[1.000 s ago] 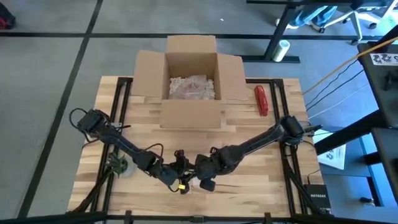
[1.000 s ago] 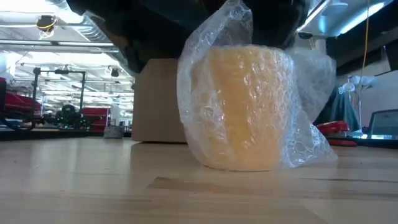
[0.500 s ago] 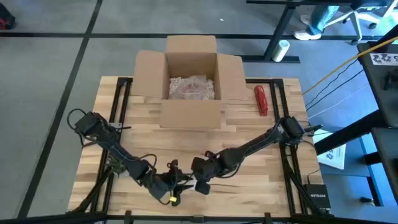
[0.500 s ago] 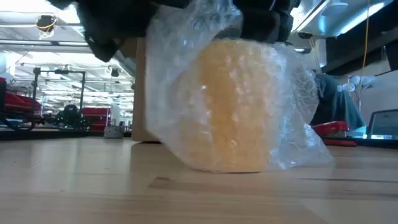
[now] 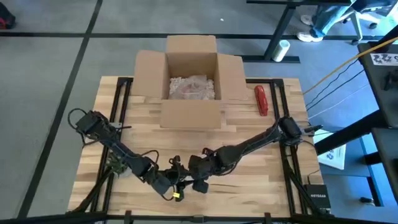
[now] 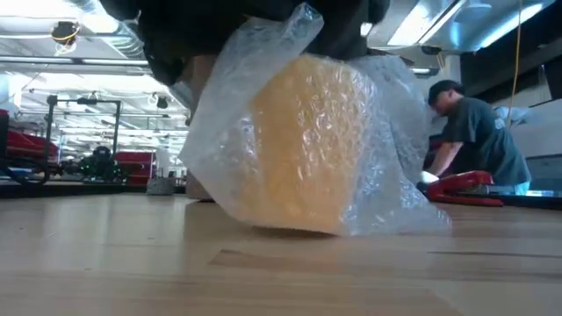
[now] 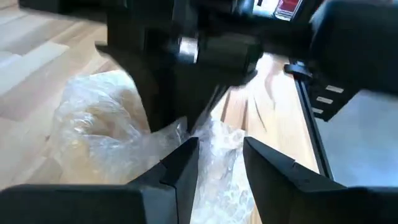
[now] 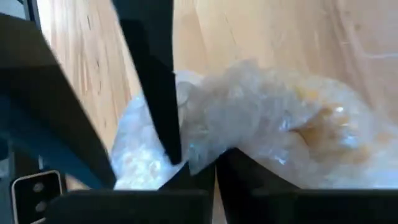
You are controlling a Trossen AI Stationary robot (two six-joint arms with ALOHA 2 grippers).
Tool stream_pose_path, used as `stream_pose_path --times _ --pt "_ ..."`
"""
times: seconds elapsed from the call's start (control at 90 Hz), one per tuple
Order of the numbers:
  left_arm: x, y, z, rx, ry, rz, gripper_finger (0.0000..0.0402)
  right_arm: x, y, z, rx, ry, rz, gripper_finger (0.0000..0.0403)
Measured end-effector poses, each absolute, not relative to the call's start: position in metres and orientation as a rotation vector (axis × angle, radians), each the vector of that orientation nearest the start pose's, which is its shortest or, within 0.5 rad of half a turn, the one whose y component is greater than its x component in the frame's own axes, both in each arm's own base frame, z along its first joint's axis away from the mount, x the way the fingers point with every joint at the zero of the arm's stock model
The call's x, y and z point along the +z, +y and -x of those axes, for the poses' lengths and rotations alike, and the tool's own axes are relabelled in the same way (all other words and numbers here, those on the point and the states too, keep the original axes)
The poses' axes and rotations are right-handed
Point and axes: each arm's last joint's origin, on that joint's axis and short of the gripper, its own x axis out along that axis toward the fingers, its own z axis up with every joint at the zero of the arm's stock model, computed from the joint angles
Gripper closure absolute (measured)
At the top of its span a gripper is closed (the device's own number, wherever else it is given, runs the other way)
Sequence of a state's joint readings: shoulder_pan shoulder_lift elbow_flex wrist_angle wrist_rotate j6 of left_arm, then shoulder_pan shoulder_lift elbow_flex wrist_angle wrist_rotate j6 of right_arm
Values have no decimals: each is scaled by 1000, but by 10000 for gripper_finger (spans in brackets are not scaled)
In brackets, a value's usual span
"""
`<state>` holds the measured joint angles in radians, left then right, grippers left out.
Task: Wrap mug
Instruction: Wrap the yellow mug with bubble wrap
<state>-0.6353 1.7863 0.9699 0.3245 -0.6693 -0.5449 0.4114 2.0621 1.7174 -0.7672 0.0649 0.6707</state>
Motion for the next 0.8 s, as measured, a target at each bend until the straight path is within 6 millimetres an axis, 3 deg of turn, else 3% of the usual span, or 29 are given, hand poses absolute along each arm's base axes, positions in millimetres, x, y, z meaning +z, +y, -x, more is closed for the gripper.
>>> stream_pose_path --times 0.256,0.411,0.633,0.8 --pt "179 -203 -305 150 388 223 289 255 175 -390 -141 1206 -214 403" --pt "179 -205 -305 139 387 228 289 274 187 -370 -198 1206 -131 403" --pt "183 -209 -301 110 384 229 289 297 216 -319 -303 1128 -69 403" --pt "202 -210 -294 74 349 211 289 288 241 -262 -382 1017 -123 403"
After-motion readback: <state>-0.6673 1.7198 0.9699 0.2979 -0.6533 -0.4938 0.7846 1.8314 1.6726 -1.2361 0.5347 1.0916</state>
